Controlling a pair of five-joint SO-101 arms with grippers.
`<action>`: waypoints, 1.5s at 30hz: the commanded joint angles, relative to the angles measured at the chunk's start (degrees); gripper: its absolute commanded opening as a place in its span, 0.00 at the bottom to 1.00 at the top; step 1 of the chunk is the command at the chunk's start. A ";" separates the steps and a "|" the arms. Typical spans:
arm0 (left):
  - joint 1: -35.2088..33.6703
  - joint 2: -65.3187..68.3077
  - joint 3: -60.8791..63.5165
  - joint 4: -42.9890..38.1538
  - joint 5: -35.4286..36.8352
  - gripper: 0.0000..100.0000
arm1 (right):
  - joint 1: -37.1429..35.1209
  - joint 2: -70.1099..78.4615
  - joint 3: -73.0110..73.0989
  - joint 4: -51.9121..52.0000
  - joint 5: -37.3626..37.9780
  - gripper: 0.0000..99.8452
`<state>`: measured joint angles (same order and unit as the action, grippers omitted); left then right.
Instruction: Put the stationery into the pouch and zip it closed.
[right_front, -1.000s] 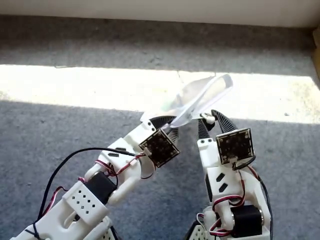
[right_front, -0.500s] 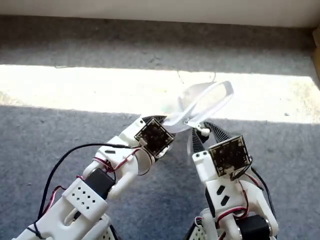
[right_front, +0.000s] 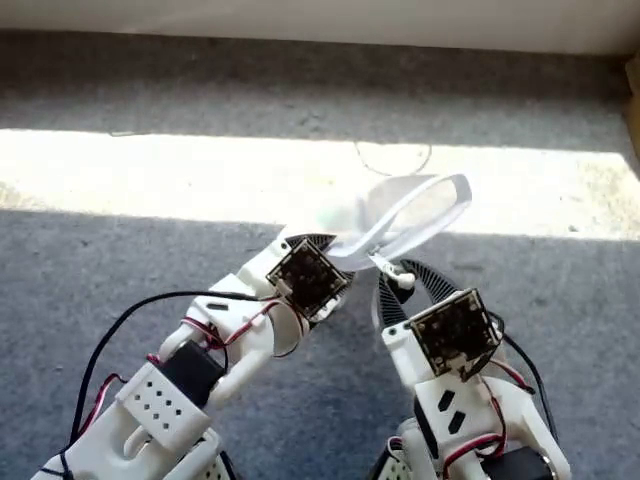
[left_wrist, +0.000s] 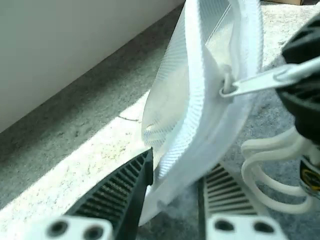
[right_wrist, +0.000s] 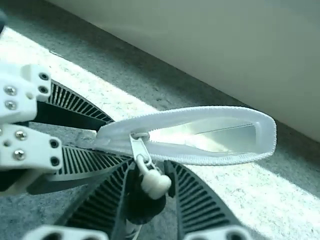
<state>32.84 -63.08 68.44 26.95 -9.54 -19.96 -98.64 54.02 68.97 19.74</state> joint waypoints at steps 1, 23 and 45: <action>3.38 -7.60 -3.91 1.41 0.62 0.15 | -2.77 0.48 -5.32 2.33 0.53 0.01; 3.30 -11.47 -1.80 1.67 0.53 0.01 | -6.73 0.57 -11.30 2.59 -0.97 0.01; 2.77 -11.56 0.40 5.01 0.09 0.00 | -6.64 0.75 -12.26 -12.97 -8.79 0.01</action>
<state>36.09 -74.77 68.62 30.11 -9.27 -26.46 -97.76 46.11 61.23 11.91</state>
